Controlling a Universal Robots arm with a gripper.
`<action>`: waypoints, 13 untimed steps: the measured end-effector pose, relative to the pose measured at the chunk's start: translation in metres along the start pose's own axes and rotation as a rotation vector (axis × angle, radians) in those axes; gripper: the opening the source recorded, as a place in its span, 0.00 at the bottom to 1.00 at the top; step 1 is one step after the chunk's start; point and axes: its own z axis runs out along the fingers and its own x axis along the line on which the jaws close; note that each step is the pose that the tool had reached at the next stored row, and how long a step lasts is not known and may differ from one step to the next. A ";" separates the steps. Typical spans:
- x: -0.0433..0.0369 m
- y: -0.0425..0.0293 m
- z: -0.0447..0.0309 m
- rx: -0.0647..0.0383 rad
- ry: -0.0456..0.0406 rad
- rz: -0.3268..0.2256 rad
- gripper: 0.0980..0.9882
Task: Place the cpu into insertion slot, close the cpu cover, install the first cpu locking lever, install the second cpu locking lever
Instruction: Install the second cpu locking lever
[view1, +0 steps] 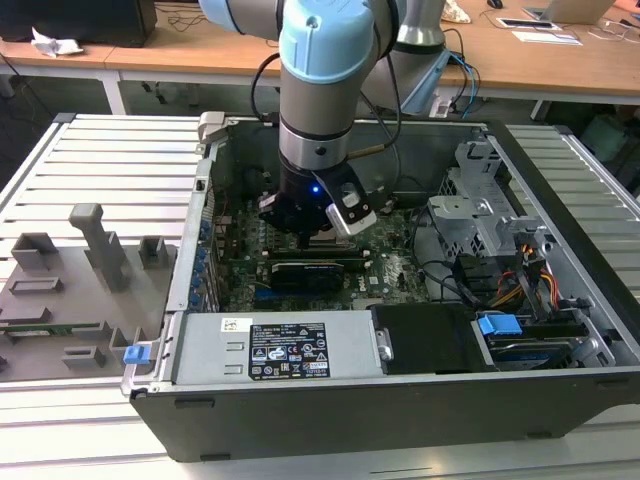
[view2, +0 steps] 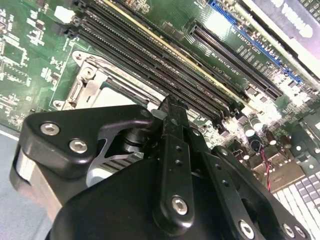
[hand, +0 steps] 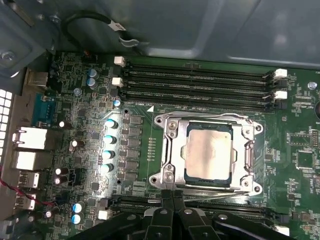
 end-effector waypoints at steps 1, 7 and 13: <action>0.0003 -0.0002 0.0006 -0.003 -0.0001 0.000 0.01; 0.0031 -0.0014 0.0021 -0.017 -0.0013 0.000 0.01; 0.0031 -0.0015 0.0021 -0.020 -0.0015 0.000 0.01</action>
